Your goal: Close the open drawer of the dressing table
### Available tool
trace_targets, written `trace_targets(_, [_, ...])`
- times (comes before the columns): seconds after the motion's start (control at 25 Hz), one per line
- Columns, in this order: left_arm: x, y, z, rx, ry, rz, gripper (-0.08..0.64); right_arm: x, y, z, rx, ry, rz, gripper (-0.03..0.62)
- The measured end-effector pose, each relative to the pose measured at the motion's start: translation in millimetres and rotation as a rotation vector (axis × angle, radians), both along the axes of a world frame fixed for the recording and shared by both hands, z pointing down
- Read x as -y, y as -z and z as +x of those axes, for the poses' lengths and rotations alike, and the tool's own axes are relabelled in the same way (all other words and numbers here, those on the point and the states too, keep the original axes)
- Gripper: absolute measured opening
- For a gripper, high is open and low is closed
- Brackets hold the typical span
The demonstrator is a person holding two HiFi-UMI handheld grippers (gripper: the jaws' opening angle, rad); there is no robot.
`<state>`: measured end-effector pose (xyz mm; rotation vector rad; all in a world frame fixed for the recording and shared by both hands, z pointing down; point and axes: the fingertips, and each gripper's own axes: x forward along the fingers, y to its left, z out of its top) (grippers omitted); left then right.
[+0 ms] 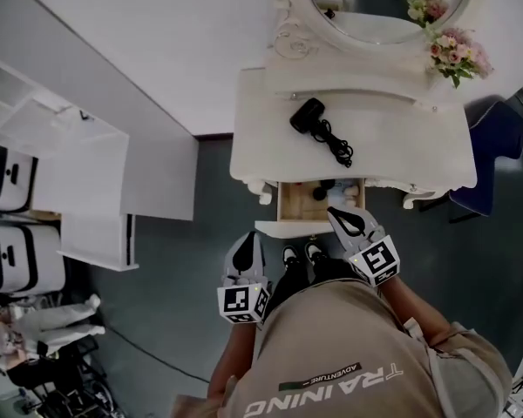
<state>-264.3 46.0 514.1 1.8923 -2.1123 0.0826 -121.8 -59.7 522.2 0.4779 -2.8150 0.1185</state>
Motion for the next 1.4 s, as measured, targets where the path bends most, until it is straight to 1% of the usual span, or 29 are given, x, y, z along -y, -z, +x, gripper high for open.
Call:
trace_targets(0.16, [11, -10, 5, -0.013, -0.114, -0.021, 0.018, -1, 2, 10, -0.008, -0.097, 0.010, 0.002])
trace_targets(0.28, [14, -25, 8, -0.016, -0.186, -0.052, 0.018, -2, 8, 14, -0.004, -0.141, 0.032, 0.002])
trace_targets(0.36, [15, -36, 11, -0.009, -0.227, -0.078, 0.018, -3, 12, 16, 0.001, -0.167, 0.030, 0.002])
trace_targets(0.48, [15, -56, 18, -0.016, -0.278, -0.135, 0.018, -8, 13, 25, 0.000, -0.203, 0.020, 0.002])
trace_targets(0.6, [16, -90, 25, -0.042, -0.314, -0.223, 0.018, -10, 16, 34, 0.011, -0.238, 0.011, 0.002])
trace_targets(0.76, [11, -141, 36, -0.071, -0.346, -0.364, 0.018, -10, 10, 49, 0.008, -0.268, 0.002, 0.002])
trace_targets(0.92, [6, -186, 47, -0.093, -0.391, -0.501, 0.018, -6, 3, 65, 0.011, -0.306, -0.027, 0.002])
trace_targets(1.04, [-4, -222, 48, -0.161, -0.381, -0.615, 0.018, -8, 1, 73, 0.001, -0.315, -0.029, 0.002])
trace_targets(1.16, [-13, -257, 46, -0.228, -0.353, -0.725, 0.018, -6, 1, 85, -0.002, -0.344, -0.035, 0.002])
trace_targets(1.28, [-15, -277, 45, -0.261, -0.335, -0.768, 0.018, -6, -3, 96, -0.011, -0.372, -0.049, 0.002])
trace_targets(1.4, [-10, -284, 44, -0.236, -0.349, -0.786, 0.018, -4, -3, 101, -0.019, -0.379, -0.052, 0.002])
